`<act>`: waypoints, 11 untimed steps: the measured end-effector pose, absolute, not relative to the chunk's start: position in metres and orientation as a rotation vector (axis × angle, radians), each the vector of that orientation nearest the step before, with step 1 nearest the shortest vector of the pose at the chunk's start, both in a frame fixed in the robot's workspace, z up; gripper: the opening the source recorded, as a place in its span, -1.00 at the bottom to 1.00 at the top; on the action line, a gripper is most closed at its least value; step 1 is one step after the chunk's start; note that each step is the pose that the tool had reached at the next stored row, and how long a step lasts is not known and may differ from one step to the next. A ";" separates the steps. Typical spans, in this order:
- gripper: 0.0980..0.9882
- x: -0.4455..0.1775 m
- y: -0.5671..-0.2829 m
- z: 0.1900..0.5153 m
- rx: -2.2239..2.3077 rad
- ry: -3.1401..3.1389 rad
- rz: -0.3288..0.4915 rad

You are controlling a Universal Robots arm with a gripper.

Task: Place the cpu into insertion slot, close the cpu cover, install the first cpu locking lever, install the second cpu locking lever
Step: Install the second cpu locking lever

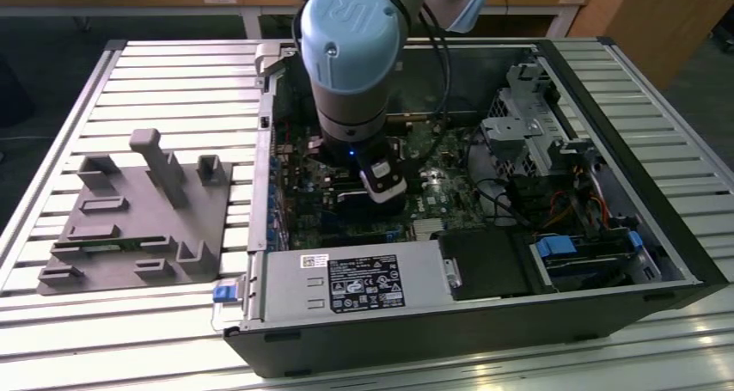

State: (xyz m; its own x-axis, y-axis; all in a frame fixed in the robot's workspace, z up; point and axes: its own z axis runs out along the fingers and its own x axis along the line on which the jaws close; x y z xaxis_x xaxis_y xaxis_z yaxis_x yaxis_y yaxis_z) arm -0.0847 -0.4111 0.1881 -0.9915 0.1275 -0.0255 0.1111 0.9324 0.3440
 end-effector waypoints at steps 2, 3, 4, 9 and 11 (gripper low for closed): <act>-0.98 -0.085 -0.411 0.190 0.188 3.042 0.537; -0.98 -0.085 -0.411 0.192 0.188 3.042 0.537; -0.98 -0.085 -0.411 0.195 0.188 3.042 0.537; -0.98 -0.084 -0.411 0.207 0.188 3.042 0.532; -0.98 -0.083 -0.411 0.211 0.189 3.043 0.523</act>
